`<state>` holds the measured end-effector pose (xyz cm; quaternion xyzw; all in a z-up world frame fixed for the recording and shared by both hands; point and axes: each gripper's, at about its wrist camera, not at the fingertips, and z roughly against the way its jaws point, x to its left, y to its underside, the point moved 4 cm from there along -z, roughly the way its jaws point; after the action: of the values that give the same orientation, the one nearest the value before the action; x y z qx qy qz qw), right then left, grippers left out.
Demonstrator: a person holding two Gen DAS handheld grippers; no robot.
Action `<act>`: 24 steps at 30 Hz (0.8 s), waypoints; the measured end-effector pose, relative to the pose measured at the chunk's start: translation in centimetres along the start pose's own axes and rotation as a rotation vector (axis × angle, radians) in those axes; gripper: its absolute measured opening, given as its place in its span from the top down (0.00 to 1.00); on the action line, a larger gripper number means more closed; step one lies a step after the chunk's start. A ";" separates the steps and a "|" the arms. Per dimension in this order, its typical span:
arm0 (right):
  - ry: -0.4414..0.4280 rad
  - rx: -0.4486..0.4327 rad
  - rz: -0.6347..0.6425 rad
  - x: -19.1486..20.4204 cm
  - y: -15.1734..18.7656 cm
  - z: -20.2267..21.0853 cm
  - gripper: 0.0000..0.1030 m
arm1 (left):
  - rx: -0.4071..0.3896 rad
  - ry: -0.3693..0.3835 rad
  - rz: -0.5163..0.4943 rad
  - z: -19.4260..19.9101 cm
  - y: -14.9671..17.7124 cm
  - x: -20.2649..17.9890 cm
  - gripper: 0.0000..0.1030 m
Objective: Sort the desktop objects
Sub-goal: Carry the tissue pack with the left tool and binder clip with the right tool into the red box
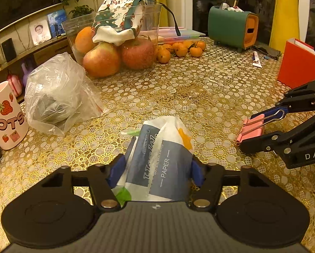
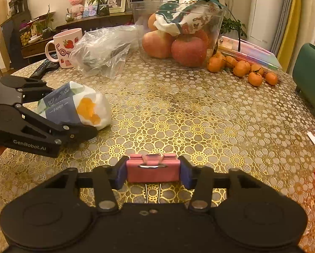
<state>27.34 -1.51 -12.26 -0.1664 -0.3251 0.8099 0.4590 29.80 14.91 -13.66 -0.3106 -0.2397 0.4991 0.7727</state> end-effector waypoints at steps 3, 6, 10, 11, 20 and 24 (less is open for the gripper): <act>-0.004 0.005 -0.031 -0.5 0.2 0.5 0.53 | 0.014 -0.026 0.014 0.3 -0.1 -0.7 0.49; -0.004 0.002 -0.048 -1.0 0.5 1.3 0.53 | 0.024 -0.036 0.015 0.7 -0.3 -1.8 0.56; -0.001 -0.004 -0.060 -1.6 0.9 2.6 0.53 | 0.044 -0.041 0.040 1.2 -0.7 -3.3 0.61; 0.000 -0.007 -0.060 -1.7 1.1 3.0 0.53 | 0.048 -0.040 0.045 1.3 -0.8 -3.8 0.62; 0.008 -0.042 -0.085 -3.3 2.3 7.4 0.53 | 0.044 -0.018 0.080 3.9 -1.7 -8.4 0.63; 0.015 -0.051 -0.104 -4.1 2.9 9.3 0.53 | 0.039 -0.020 0.076 5.5 -2.2 -10.6 0.63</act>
<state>22.33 -9.60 -7.53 -0.1670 -0.3501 0.7751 0.4987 23.32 5.79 -8.91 -0.2993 -0.2256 0.5358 0.7566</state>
